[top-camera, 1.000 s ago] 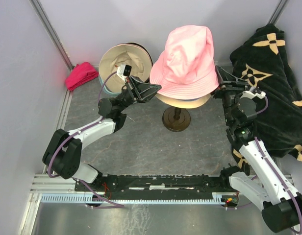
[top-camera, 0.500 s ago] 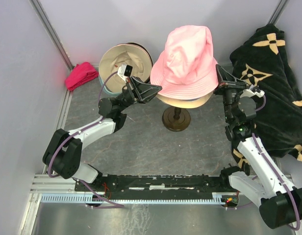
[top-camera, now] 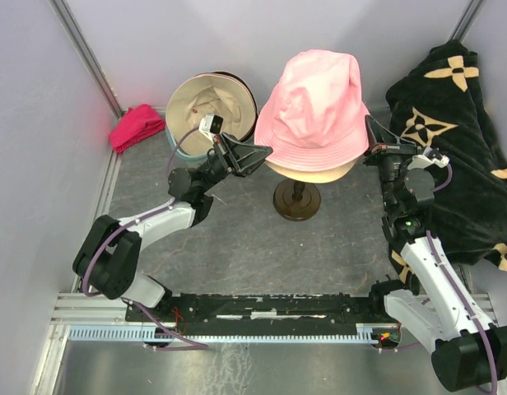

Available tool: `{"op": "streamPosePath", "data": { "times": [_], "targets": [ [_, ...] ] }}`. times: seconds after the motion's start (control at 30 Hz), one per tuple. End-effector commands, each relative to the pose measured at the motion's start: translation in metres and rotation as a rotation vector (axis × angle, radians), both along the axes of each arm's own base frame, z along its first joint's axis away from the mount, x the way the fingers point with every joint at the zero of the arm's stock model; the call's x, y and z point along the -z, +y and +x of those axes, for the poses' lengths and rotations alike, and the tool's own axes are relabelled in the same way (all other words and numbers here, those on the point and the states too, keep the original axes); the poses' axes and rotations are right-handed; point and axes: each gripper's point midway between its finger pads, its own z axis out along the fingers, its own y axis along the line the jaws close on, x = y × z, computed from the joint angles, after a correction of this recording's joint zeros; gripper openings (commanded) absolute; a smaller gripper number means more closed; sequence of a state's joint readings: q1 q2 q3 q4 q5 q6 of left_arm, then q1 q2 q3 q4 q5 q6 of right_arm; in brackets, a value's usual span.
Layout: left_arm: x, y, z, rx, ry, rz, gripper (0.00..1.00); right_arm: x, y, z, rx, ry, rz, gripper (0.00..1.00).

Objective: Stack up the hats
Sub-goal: Stack the hat on the hat.

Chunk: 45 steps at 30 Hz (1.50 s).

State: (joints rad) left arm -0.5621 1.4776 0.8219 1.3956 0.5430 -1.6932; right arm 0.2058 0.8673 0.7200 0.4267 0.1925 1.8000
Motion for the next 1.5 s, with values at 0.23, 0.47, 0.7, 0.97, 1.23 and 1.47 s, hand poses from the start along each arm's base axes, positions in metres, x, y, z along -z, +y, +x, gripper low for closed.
{"op": "streamPosePath", "data": {
  "times": [0.23,0.47,0.7,0.97,1.23,1.47],
  "targets": [
    [0.011,0.011,0.011,-0.077,0.003,-0.057,0.03,0.052,-0.01,0.018,0.058,0.136,-0.08,0.02],
    [0.022,0.016,0.022,-0.109,0.032,-0.077,0.03,0.071,-0.017,0.022,0.089,0.195,-0.11,0.02],
    [0.031,0.022,0.028,-0.104,0.079,-0.089,0.03,0.086,-0.022,0.021,0.107,0.244,-0.129,0.02],
    [0.01,0.017,0.03,-0.064,0.029,-0.115,0.03,0.063,-0.016,0.024,0.097,0.192,-0.192,0.04],
    [0.002,0.019,0.029,-0.059,0.02,-0.129,0.14,0.042,-0.01,0.024,0.075,0.144,-0.241,0.15],
    [0.007,0.023,0.023,-0.056,0.029,-0.122,0.31,0.034,-0.005,0.022,0.061,0.118,-0.285,0.22]
  ]
}}
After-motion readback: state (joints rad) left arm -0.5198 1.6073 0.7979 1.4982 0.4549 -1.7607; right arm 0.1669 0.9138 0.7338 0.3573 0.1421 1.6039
